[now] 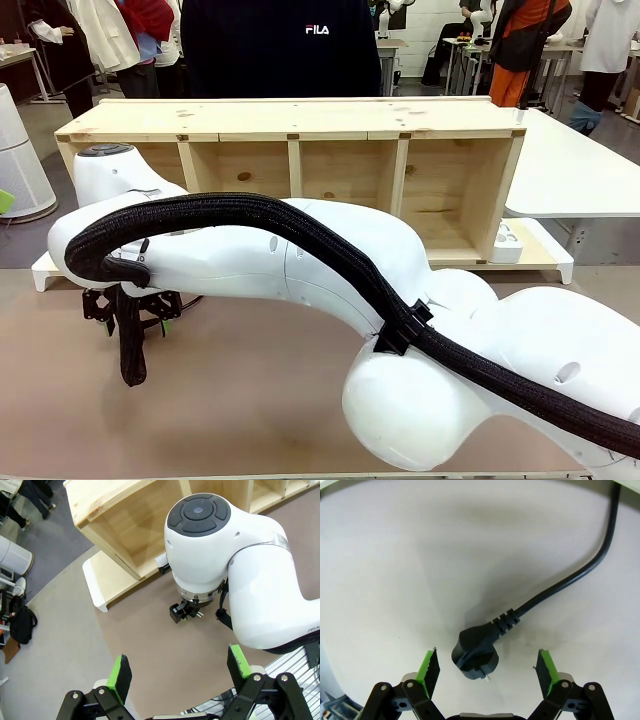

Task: Perform cable management.
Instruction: When the cord part of the Power Cable appears at the lower middle area of the table and stops, grasp the cord part of the Power Cable.

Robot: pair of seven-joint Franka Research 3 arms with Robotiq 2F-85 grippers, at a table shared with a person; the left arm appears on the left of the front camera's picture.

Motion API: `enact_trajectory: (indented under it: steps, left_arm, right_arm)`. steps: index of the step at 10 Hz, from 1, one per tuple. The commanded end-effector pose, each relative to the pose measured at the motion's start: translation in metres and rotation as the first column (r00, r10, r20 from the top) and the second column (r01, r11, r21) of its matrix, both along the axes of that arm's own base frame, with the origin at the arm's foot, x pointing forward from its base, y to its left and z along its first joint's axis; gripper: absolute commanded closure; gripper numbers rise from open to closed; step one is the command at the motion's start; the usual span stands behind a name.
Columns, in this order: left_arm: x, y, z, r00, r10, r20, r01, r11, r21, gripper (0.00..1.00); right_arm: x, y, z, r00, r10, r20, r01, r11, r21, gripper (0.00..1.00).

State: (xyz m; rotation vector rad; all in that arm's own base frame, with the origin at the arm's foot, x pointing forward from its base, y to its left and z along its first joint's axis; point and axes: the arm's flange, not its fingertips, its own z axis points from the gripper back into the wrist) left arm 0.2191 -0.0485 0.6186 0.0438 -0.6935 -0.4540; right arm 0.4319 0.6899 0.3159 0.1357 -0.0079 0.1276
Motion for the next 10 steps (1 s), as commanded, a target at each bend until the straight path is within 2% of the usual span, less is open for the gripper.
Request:
enact_trajectory:
  steps: [1,4,5,6,7,8,9,10]
  left_arm:
    - [0.001,-0.001,-0.002,1.000,0.012,0.006,-0.012,1.000,-0.018,0.00]
    - [0.001,-0.001,-0.002,1.000,0.012,0.006,-0.012,1.000,-0.018,0.00]
    - [0.001,-0.001,-0.002,1.000,0.012,0.006,-0.012,1.000,-0.018,0.00]
    - [0.001,-0.001,-0.002,1.000,0.012,0.006,-0.012,1.000,-0.018,0.00]
    - [0.001,-0.001,-0.002,1.000,0.012,0.006,-0.012,1.000,-0.018,0.00]
    - [0.001,-0.001,-0.002,1.000,0.012,0.006,-0.012,1.000,-0.018,0.00]
    - [0.001,-0.001,-0.002,1.000,0.012,0.006,-0.012,1.000,-0.018,0.00]
    - [0.001,-0.001,-0.002,1.000,0.012,0.006,-0.012,1.000,-0.018,0.00]
  right_arm:
    - [0.036,0.050,-0.001,1.000,0.012,0.003,-0.012,1.000,0.007,0.00]
    - [0.042,0.061,-0.004,1.000,0.007,-0.016,-0.008,0.999,-0.052,0.00]
    - [0.042,0.062,-0.006,0.999,0.041,-0.009,-0.042,0.995,-0.093,0.00]
    - [0.043,0.062,-0.010,0.997,0.078,-0.005,-0.078,0.990,-0.118,0.19]
    - [0.043,0.063,-0.012,0.995,0.100,-0.016,-0.101,0.988,-0.118,0.20]
    - [0.044,0.063,-0.012,0.995,0.099,-0.016,-0.100,0.987,-0.122,0.39]
    - [0.044,0.063,-0.012,0.995,0.099,-0.015,-0.100,0.987,-0.127,0.22]
    - [0.045,0.063,-0.011,0.995,0.100,-0.011,-0.101,0.987,-0.126,0.58]
